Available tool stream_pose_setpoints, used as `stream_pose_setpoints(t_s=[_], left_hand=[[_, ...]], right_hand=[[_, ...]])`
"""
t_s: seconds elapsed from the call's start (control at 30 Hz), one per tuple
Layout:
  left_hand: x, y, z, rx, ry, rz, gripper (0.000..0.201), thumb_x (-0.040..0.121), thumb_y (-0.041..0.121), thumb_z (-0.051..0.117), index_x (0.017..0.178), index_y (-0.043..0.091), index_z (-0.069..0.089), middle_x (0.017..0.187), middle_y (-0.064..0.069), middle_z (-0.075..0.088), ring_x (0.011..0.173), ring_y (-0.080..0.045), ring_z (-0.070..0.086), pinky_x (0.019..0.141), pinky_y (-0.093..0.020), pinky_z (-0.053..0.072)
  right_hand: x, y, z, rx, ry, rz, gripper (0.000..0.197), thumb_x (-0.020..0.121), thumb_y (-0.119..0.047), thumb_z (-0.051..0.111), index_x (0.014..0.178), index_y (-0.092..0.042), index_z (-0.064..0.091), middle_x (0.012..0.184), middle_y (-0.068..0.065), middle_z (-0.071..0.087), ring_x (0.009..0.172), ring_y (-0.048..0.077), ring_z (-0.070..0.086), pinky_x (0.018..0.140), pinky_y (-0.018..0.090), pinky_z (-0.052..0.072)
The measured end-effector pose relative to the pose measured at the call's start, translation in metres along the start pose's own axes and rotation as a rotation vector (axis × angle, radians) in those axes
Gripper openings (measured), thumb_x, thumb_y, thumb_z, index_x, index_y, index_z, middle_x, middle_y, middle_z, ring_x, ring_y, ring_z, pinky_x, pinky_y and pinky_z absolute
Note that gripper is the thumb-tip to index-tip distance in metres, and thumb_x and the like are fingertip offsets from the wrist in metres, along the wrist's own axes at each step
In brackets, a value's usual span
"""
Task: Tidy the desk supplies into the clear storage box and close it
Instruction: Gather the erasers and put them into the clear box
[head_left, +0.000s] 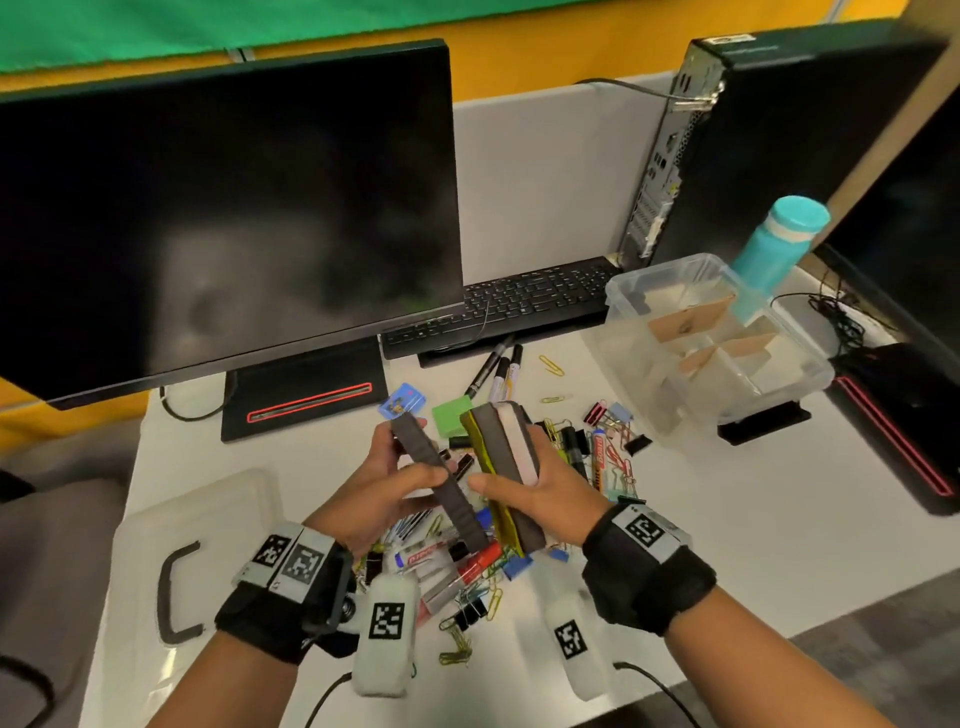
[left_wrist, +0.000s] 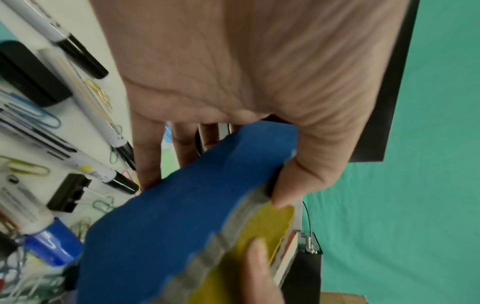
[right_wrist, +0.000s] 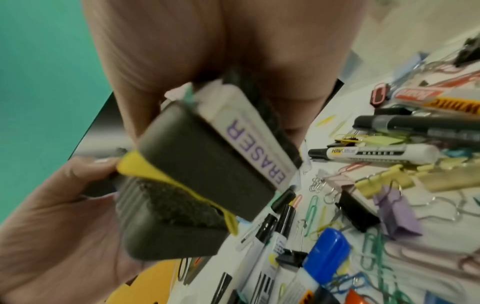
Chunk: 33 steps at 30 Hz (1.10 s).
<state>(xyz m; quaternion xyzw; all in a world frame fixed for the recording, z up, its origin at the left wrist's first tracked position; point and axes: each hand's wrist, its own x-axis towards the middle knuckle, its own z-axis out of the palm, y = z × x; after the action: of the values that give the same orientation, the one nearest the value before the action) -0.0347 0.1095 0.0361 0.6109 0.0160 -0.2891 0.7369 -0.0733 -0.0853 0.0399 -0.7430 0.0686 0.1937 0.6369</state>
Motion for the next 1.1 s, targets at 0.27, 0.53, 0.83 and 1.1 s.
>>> stream_pose_setpoints(t_s=[0.27,0.53,0.83,1.1], left_hand=[[0.028,0.014,0.058,-0.009,-0.116,-0.033,0.058,0.082,0.014,0.067,0.131,0.030,0.039,0.125,-0.001,0.061,0.109,-0.017,0.063,0.084,-0.040,0.055],[0.071,0.029,0.135,-0.061,0.061,-0.053,0.059,0.064,0.035,0.073,0.118,0.031,0.050,0.110,0.000,0.068,0.100,-0.019,0.066,0.090,-0.046,0.053],[0.101,0.033,0.175,-0.184,0.166,0.077,0.058,0.063,0.020,0.074,0.116,0.022,0.053,0.100,-0.009,0.067,0.085,-0.017,0.068,0.067,-0.029,0.057],[0.114,0.038,0.200,-0.067,0.227,0.263,0.060,0.066,0.013,0.079,0.115,0.025,0.046,0.096,-0.005,0.064,0.090,-0.018,0.062,0.086,-0.040,0.053]], right_hand=[[0.004,-0.007,-0.047,0.001,0.055,-0.154,0.038,0.087,-0.032,0.059,0.119,-0.021,0.041,0.100,-0.013,0.063,0.083,-0.009,0.064,0.072,0.014,0.053],[0.014,-0.014,-0.108,-0.135,-0.014,-0.150,0.060,0.082,-0.061,0.025,0.117,-0.014,0.041,0.096,-0.008,0.059,0.091,0.004,0.060,0.081,0.020,0.048],[0.016,-0.015,-0.157,-0.025,-0.159,-0.013,0.060,0.084,-0.067,0.034,0.134,-0.034,0.039,0.122,-0.010,0.061,0.109,0.000,0.060,0.092,0.026,0.048],[0.012,-0.010,-0.180,-0.063,-0.181,-0.251,0.105,0.067,-0.017,0.084,0.144,-0.035,0.014,0.137,-0.005,0.045,0.123,0.007,0.052,0.099,0.031,0.049]])
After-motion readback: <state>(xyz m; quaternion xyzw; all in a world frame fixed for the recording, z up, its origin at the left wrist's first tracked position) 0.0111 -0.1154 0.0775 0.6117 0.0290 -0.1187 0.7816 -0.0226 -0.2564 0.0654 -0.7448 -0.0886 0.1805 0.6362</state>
